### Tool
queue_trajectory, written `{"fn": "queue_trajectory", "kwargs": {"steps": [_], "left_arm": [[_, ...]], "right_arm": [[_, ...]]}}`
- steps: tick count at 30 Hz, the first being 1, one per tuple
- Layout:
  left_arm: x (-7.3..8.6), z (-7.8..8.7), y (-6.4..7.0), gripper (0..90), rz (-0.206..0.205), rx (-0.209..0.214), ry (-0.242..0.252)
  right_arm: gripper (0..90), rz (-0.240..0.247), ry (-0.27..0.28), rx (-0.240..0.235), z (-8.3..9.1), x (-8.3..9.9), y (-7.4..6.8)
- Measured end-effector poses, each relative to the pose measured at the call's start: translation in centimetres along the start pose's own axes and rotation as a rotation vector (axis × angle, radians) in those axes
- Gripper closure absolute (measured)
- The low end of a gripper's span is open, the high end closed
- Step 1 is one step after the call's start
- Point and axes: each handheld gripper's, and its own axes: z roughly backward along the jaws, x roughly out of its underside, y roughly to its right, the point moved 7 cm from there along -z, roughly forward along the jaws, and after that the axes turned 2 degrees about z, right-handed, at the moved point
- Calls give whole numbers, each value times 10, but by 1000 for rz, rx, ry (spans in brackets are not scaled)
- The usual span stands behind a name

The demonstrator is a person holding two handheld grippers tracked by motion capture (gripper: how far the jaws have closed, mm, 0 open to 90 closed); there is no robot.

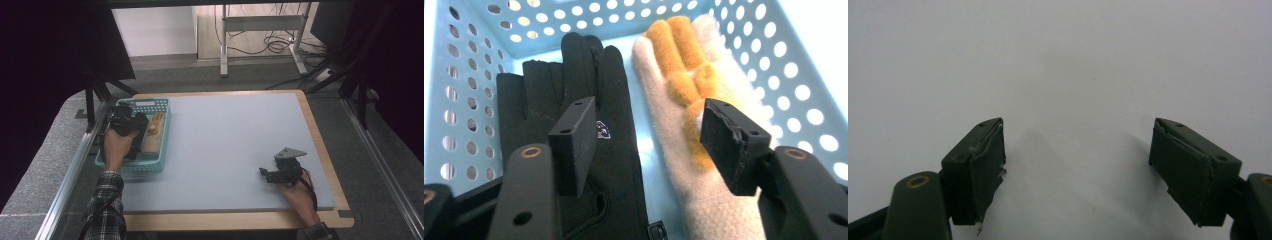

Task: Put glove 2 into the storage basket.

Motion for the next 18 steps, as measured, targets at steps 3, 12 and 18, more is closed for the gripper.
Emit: {"fn": "queue_trajectory", "kwargs": {"steps": [3, 12, 18], "left_arm": [[0, 5, 0, 368, -1, 12, 17], [2, 15, 0, 293, -8, 40, 44], [4, 21, 1, 247, -17, 61, 63]], "right_arm": [[217, 0, 0, 0, 0, 0, 0], [215, -1, -1, 1, 0, 0, 0], [215, -1, -1, 1, 0, 0, 0]]}}
